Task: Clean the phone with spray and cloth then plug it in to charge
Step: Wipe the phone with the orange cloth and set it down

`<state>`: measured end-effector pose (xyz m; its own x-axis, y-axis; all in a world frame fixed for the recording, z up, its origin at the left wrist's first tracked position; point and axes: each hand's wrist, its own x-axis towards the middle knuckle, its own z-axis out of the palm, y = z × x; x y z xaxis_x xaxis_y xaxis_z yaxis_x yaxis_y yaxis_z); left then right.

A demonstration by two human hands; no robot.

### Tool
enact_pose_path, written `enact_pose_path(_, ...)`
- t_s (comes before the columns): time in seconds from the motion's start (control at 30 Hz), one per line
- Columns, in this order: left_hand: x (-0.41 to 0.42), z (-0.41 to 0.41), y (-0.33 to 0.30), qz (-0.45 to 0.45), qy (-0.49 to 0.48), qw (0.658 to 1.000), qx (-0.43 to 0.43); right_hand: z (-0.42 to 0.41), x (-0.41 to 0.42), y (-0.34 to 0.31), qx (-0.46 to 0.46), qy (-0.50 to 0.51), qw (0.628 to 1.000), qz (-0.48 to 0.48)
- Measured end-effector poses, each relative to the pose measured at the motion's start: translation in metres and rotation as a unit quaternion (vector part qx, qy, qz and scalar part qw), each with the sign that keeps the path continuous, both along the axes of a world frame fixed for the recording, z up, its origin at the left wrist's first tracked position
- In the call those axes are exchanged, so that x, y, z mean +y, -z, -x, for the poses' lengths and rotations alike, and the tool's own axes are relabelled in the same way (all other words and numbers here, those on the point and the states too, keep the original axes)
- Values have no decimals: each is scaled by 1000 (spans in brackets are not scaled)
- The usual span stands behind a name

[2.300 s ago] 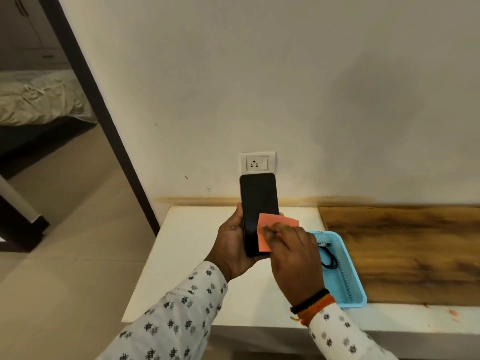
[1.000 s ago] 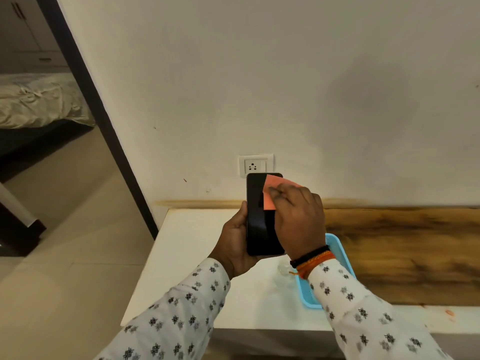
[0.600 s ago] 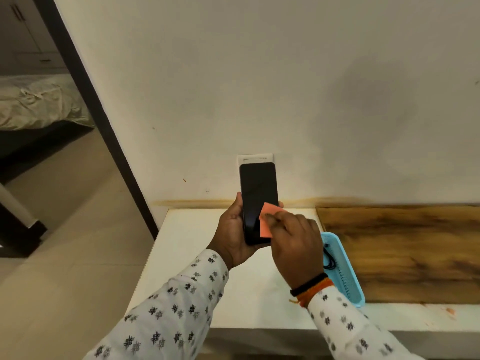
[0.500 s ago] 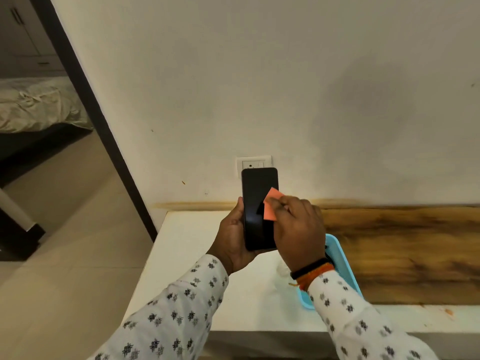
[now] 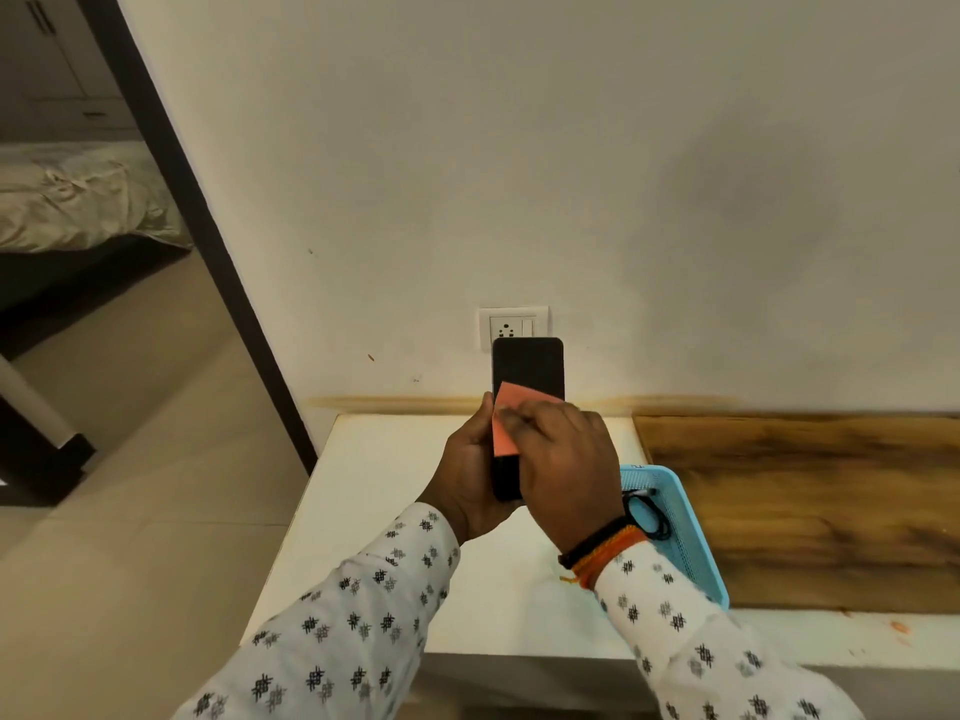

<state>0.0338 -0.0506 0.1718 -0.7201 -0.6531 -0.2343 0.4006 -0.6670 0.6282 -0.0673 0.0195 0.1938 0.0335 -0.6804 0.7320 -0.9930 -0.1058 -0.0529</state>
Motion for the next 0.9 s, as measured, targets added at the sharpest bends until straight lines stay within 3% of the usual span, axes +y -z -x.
enact_pose_path(0.2, -8, -5, 5, 20, -15, 999, 43, -6, 25, 40, 60, -61, 996, 1)
enact_pose_path(0.37, -4, -7, 4, 17, -20, 999, 43, 17, 29, 40, 94, -41, 995, 14)
enact_pose_path(0.57, -1, -6, 2, -5, -14, 999, 35, 34, 18, 14, 54, 7, 997, 45)
enact_pose_path(0.9, 13, 3, 7, 17, -10, 999, 28, 20, -20, -43, 59, -9, 997, 39)
